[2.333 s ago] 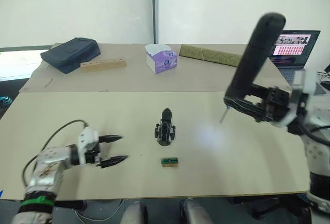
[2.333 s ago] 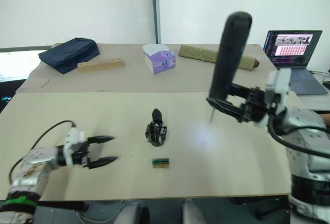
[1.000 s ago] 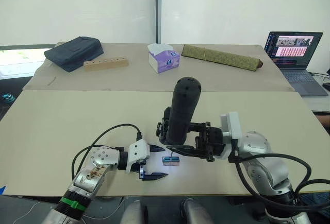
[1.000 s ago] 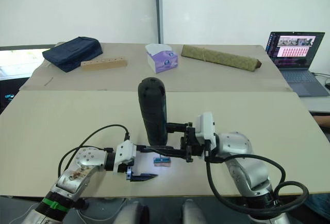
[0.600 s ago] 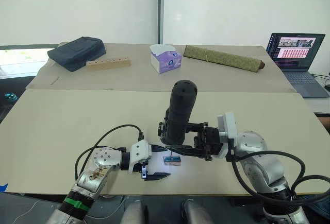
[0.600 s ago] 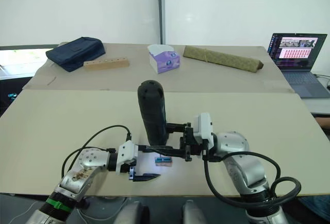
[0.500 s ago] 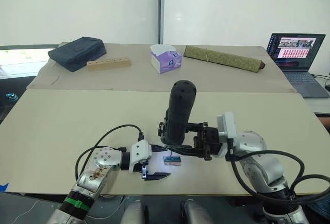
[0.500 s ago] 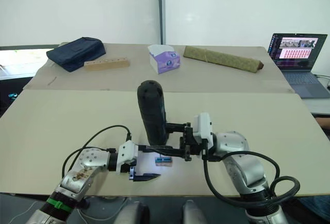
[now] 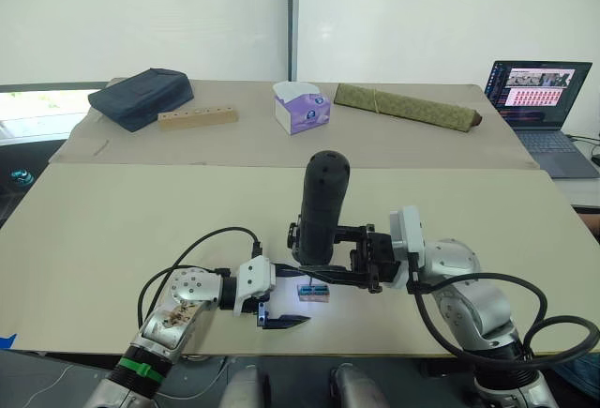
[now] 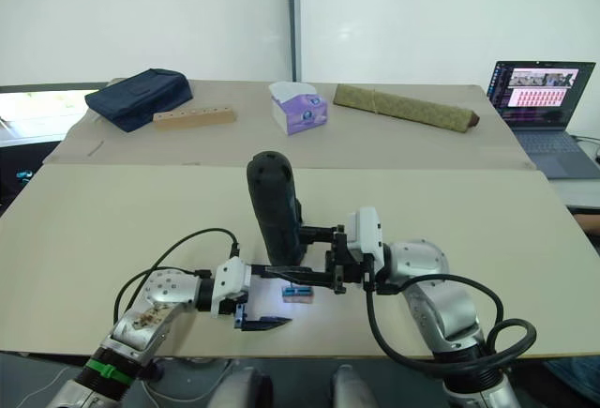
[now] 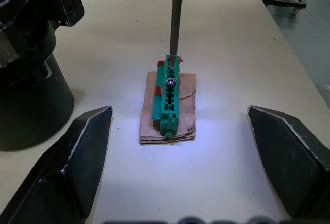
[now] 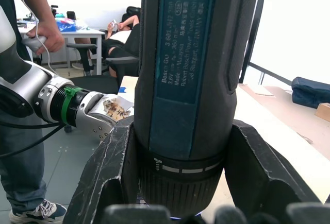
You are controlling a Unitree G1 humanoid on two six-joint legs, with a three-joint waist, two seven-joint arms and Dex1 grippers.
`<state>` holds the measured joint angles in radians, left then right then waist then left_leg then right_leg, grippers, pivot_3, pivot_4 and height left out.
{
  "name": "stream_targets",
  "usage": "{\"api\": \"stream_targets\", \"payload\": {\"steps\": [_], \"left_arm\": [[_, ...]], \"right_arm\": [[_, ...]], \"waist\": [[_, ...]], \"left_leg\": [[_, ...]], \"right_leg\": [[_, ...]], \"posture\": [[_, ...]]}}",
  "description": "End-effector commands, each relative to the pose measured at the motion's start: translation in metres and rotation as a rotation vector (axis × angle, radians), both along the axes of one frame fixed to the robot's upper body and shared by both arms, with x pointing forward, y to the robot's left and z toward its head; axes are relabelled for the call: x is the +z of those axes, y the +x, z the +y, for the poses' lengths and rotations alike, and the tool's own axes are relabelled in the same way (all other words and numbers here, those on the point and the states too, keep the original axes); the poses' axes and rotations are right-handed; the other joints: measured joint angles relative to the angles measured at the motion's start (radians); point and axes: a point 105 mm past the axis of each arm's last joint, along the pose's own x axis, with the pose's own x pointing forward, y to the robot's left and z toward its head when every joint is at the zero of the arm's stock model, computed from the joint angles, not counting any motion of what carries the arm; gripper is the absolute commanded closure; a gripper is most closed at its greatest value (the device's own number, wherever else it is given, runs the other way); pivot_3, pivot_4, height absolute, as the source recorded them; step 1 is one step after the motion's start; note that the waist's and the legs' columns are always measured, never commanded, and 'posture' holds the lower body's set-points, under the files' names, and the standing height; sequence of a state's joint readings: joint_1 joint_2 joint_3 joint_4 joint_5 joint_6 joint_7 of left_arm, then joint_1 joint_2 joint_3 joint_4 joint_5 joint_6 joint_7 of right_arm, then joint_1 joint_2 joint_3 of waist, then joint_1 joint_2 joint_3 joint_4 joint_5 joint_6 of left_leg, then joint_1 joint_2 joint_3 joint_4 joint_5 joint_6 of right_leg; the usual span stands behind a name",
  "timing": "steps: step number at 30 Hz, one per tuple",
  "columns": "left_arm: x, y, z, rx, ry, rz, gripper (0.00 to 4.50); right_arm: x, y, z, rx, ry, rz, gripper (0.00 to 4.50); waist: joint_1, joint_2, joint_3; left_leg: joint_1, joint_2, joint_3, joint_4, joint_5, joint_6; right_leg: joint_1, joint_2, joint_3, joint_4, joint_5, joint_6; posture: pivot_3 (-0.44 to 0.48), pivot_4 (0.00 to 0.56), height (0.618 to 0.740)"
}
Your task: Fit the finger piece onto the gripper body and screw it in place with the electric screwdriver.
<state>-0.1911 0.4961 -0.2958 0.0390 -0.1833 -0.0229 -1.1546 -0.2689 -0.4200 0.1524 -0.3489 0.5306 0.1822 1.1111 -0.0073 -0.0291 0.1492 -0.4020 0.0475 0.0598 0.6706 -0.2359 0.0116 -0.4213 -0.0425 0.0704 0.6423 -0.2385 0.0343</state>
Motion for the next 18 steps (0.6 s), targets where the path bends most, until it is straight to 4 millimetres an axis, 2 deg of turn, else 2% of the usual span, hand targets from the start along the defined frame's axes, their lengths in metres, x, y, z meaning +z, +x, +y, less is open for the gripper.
{"api": "stream_targets", "payload": {"steps": [1, 18], "left_arm": [[-0.0187, -0.0057, 0.0020, 0.009, 0.042, 0.073, 0.08], [-0.0170, -0.0026, 0.0015, 0.021, 0.039, 0.075, 0.08]], "right_arm": [[0.0133, -0.0038, -0.0009, 0.008, 0.035, -0.078, 2.58], [0.0065, -0.0012, -0.0036, -0.008, 0.021, -0.070, 2.58]], "waist": [[0.000, 0.000, 0.000], [0.001, 0.000, 0.000]], "left_leg": [[0.000, 0.000, 0.000, 0.000, 0.000, 0.000], [0.000, 0.000, 0.000, 0.000, 0.000, 0.000]], "right_leg": [[0.000, 0.000, 0.000, 0.000, 0.000, 0.000], [0.000, 0.000, 0.000, 0.000, 0.000, 0.000]], "posture": [[0.000, 0.150, 0.740], [0.000, 0.150, 0.740]]}}
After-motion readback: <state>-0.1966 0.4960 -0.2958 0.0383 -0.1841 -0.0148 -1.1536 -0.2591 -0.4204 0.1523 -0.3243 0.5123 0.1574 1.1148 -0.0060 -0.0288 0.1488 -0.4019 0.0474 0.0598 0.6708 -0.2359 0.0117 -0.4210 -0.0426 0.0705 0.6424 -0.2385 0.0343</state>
